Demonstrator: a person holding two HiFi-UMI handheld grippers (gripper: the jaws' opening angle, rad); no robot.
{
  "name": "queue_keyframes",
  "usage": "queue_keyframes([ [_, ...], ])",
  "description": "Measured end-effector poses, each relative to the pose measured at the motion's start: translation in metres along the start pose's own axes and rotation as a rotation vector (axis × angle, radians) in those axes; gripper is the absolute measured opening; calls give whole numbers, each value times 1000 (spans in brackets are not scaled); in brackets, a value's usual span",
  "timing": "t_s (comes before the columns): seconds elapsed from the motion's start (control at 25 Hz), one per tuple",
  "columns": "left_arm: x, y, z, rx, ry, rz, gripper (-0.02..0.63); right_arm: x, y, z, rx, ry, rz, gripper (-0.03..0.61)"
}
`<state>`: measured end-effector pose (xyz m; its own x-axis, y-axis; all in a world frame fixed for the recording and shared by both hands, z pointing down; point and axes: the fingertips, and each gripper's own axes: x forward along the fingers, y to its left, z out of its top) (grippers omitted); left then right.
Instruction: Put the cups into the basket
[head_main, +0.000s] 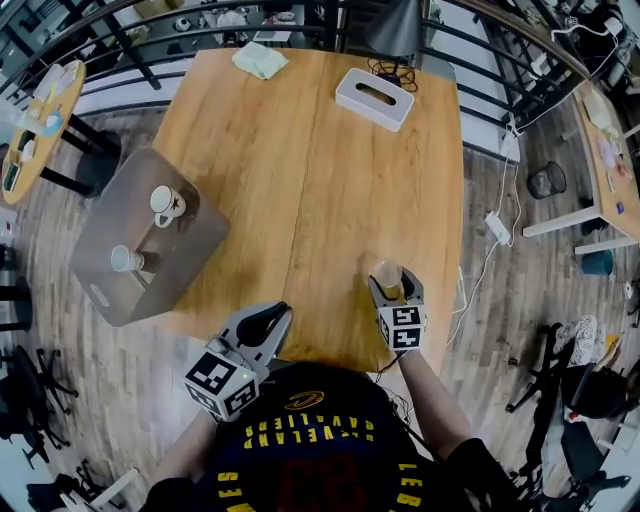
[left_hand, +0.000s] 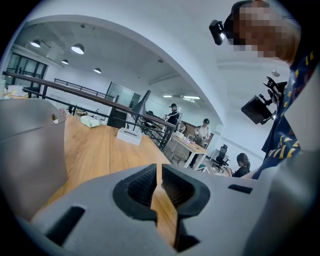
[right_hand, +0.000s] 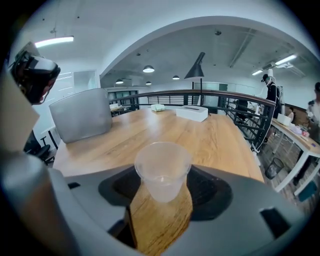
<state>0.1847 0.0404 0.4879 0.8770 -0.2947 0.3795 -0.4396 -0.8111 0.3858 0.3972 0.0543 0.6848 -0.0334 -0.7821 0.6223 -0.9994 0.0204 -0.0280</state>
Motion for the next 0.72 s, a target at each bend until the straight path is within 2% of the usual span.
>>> queue_keyframes([
  [0.36, 2, -1, 0, -15, -27, 14, 15, -12, 23, 52, -6, -86, 96, 295],
  [0.72, -26, 13, -1, -43, -74, 49, 15, -33, 86, 128, -3, -190, 234, 295],
])
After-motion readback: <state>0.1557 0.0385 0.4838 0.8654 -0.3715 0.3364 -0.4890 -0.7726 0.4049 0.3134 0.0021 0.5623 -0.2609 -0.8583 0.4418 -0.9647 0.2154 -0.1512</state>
